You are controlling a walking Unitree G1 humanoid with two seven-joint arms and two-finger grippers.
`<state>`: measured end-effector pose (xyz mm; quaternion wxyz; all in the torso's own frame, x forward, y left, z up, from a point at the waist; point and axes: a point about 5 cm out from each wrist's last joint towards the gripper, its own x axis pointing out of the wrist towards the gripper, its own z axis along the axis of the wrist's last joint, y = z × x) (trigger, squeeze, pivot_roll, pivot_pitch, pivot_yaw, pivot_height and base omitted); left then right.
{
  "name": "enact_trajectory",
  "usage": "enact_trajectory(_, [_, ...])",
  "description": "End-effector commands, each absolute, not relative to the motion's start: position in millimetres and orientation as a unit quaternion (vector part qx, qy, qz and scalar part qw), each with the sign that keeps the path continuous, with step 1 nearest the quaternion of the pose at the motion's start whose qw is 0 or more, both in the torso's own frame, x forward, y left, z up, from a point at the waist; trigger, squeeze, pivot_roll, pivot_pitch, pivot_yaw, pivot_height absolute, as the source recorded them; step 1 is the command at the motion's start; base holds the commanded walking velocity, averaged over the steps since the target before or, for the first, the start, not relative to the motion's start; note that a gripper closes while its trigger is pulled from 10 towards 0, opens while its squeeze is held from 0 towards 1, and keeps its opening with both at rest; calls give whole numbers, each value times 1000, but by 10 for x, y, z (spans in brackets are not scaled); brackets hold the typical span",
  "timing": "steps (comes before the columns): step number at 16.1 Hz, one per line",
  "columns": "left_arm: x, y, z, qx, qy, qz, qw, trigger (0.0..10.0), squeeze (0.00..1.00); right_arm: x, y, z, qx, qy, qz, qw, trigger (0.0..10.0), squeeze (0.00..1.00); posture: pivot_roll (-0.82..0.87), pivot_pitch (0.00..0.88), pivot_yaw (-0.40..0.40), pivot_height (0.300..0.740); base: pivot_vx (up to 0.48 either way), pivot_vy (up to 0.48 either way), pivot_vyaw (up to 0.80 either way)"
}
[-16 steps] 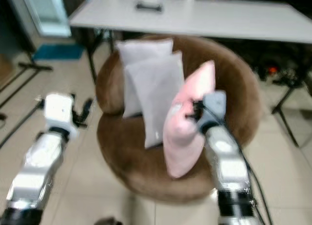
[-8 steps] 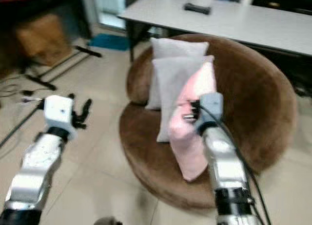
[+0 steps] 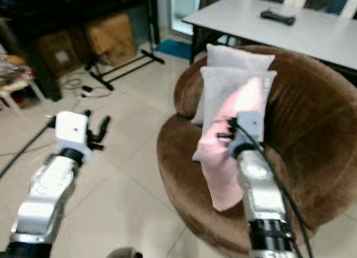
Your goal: Move the pillow to the sofa from floor
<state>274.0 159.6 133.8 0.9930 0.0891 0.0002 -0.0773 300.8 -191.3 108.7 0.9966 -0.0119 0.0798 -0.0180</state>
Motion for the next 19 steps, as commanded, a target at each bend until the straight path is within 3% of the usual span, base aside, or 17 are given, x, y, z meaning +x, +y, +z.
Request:
enact_trajectory(1, [2737,1617,1366,97,1,-80,992,10000,0,3034,-1915,1196,-1,54,-20,998,10000,0,62,0,16,740,277,0,-513])
enact_trajectory(7, [2745,1607,1367,92,0,-79,993,10000,0,3047,-1939,1205,-4,51,-32,998,10000,0,61,0,18,740,335,0,-800])
enact_trajectory(14, [2720,1577,1373,96,-2,-79,992,10000,0,3076,-1737,1286,27,27,50,998,10000,0,77,0,8,740,335,0,0])
enact_trajectory(19, [2597,1494,1321,94,13,-87,992,10000,0,3265,-1672,1387,-3,37,65,997,10000,0,97,0,-17,740,0,0,0])
